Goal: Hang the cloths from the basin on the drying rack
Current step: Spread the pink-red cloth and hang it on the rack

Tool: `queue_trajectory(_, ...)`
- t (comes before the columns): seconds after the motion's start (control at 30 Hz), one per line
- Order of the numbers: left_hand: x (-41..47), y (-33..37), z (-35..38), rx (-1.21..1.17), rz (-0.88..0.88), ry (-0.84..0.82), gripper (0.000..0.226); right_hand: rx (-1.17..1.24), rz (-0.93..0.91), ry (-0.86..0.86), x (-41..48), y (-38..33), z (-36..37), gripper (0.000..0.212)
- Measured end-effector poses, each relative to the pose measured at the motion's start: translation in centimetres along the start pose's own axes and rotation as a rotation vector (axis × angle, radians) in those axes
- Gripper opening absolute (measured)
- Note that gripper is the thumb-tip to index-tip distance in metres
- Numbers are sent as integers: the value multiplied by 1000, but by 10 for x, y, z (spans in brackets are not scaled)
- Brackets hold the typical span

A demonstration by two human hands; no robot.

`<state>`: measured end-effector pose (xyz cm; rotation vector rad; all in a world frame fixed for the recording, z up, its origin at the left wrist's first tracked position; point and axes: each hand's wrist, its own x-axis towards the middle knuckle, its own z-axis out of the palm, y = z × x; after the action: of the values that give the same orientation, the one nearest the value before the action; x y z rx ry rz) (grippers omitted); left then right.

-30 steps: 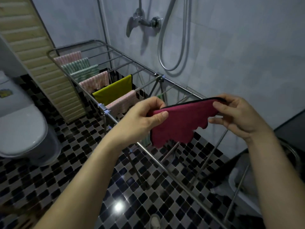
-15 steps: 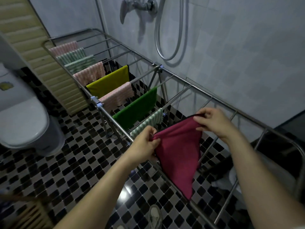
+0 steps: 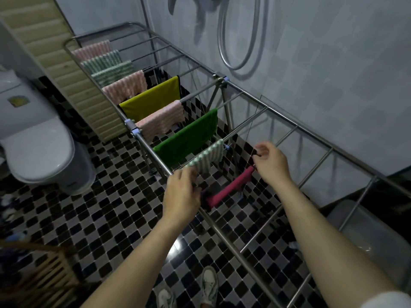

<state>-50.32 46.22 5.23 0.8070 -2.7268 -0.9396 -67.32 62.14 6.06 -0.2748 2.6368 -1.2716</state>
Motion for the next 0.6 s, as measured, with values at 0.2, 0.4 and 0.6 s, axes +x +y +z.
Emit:
queue_trajectory(0.2,-15,9,11,141,155,-235,12,322,343,-95,-2,25,8,24)
queue_trajectory(0.4,-14,7,8,177,168,-244,8,50,240,-168,2,27,12,25)
queue_trajectory(0.6,-14,7,5,-16,52,-194,13,2,147,30,17,21,-6,14)
